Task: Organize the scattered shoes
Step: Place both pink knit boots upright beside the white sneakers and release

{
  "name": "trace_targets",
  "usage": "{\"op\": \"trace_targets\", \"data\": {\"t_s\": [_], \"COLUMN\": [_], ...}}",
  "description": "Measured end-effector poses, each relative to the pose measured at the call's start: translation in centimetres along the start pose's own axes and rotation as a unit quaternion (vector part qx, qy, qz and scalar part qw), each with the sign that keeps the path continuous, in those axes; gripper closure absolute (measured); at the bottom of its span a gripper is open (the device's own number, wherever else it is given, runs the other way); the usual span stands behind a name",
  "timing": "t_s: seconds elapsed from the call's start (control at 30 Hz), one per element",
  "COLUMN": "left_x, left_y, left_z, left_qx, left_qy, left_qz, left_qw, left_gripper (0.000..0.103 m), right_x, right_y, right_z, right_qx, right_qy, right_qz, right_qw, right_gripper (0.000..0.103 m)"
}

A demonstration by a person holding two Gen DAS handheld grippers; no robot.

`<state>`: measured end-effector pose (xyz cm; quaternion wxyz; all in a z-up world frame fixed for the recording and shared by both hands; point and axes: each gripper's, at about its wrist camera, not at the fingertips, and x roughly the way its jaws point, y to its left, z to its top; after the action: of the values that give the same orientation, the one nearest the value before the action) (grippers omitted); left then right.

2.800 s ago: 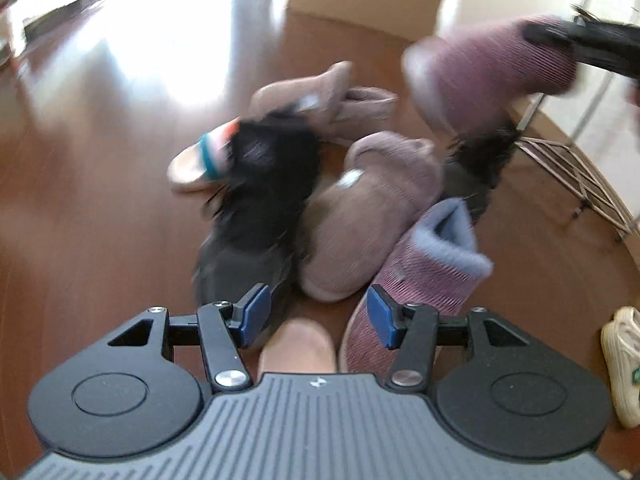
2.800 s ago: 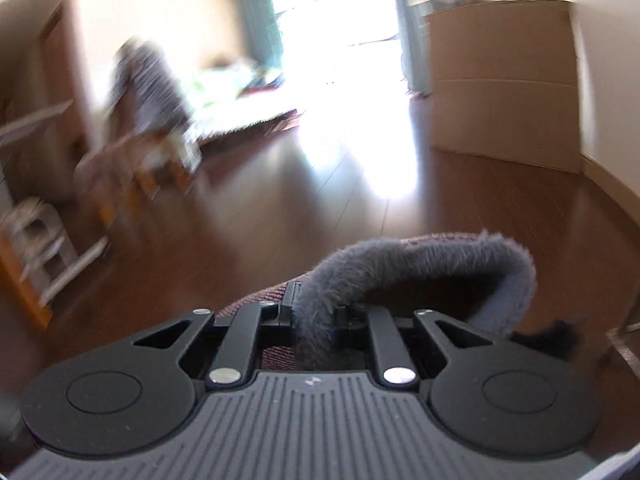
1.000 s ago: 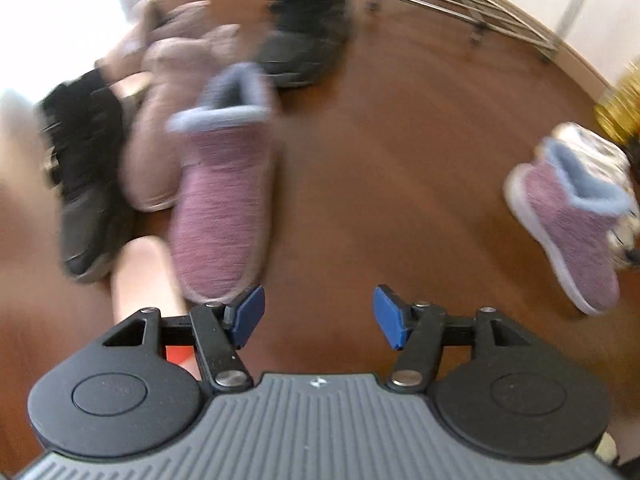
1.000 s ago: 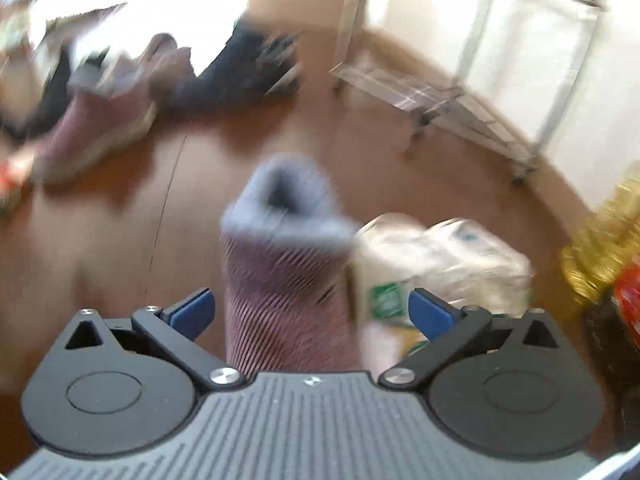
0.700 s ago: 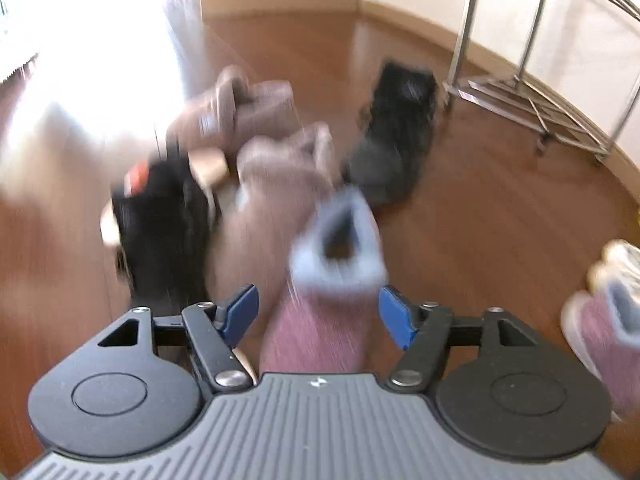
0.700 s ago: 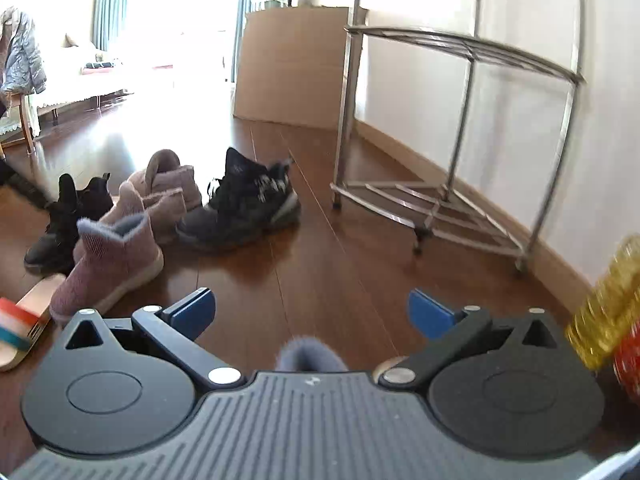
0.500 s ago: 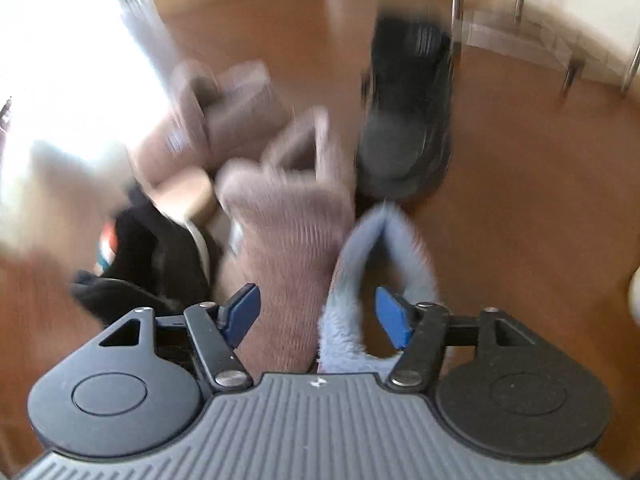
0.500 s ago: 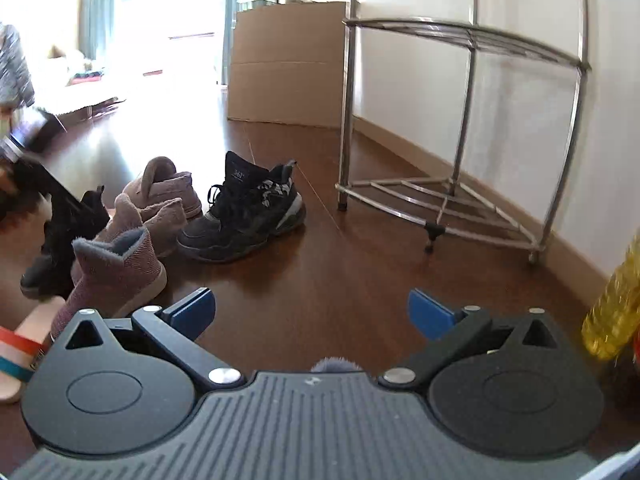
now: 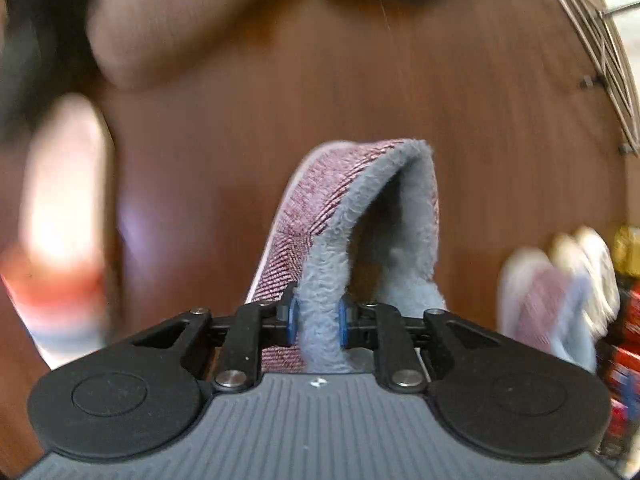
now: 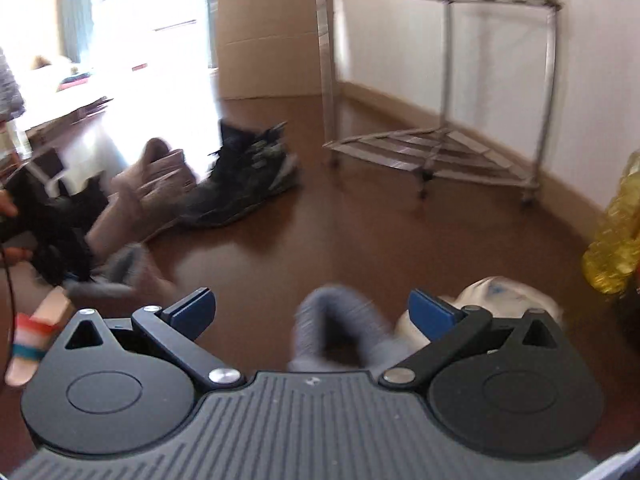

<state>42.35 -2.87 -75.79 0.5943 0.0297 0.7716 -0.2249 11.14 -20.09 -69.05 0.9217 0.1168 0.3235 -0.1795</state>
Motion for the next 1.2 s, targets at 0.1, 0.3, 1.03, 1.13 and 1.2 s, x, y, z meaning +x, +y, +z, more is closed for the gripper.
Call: {"op": "trace_targets", "data": {"t_s": [0.1, 0.3, 1.03, 1.13, 1.2], "left_x": [-2.8, -7.1, -1.3, -0.8, -0.5], "left_y": [-3.3, -6.0, -8.0, -9.1, -9.6], "left_z": [-3.9, -9.1, -9.2, -9.4, -9.5], "left_qx": [0.139, 0.287, 0.32, 0.335, 0.337], "left_qy": [-0.022, -0.148, -0.065, -0.068, -0.067], "left_qz": [0.015, 0.134, 0.073, 0.066, 0.066], "left_qw": [0.99, 0.9369, 0.9424, 0.9376, 0.9367], "left_gripper": [0.077, 0.045, 0.045, 0.045, 0.045], "right_x": [0.6, 2.5, 0.4, -0.9, -0.7], "right_y": [2.0, 8.2, 2.3, 3.1, 4.1], "right_z": [-3.6, -9.5, -11.2, -12.2, -13.5], "right_qx": [-0.006, -0.052, -0.166, -0.171, -0.179], "right_qy": [0.066, 0.125, 0.122, 0.117, 0.117], "right_qz": [0.054, 0.151, 0.056, 0.051, 0.038], "right_qw": [0.996, 0.979, 0.977, 0.977, 0.976], "right_gripper": [0.001, 0.001, 0.022, 0.015, 0.023]}}
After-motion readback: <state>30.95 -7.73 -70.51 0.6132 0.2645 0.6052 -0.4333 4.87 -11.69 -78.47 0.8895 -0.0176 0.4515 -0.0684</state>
